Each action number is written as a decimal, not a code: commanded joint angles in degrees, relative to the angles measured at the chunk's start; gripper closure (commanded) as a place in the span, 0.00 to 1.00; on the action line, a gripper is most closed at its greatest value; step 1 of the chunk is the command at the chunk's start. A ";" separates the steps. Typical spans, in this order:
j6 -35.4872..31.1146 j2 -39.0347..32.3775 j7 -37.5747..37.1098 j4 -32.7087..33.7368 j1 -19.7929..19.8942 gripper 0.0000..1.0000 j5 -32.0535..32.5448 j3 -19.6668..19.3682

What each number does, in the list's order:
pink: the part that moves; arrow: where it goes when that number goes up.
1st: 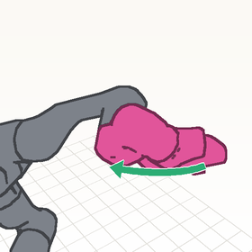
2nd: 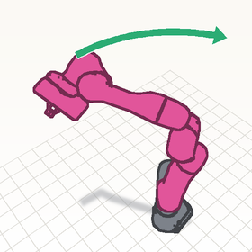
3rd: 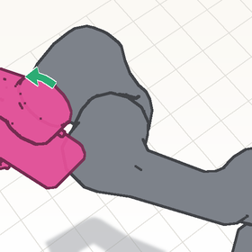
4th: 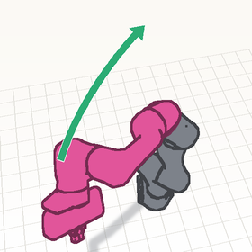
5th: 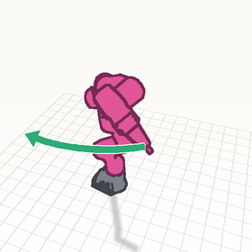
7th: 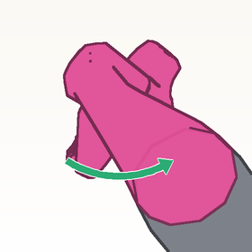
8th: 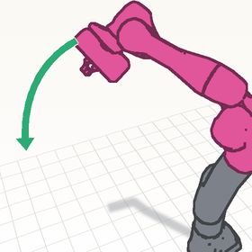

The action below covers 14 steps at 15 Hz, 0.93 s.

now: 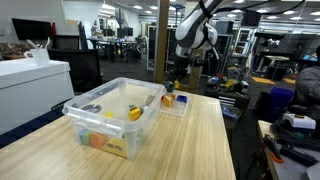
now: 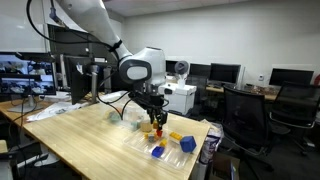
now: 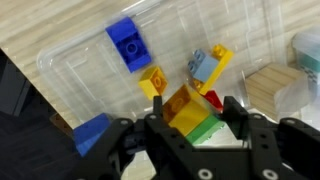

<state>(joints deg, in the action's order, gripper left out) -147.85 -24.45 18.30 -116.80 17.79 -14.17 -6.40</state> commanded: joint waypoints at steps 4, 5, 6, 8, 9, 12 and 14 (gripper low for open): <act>3.59 -3.58 -3.73 3.10 0.33 0.63 0.90 0.53; 4.60 -4.00 -4.50 3.84 0.17 0.13 1.10 0.41; 5.03 -4.14 -4.66 4.09 0.19 0.12 1.02 0.46; 6.13 -4.41 -4.94 4.67 0.19 0.03 0.90 0.57; 6.74 -4.63 -5.05 5.17 0.13 0.00 0.86 0.68; 6.05 -4.23 -3.53 4.77 0.44 0.00 0.49 1.24; 6.15 -4.23 -3.53 4.88 0.41 0.00 0.48 1.32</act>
<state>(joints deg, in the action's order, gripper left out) -141.75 -28.72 15.08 -111.97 17.69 -14.15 -5.59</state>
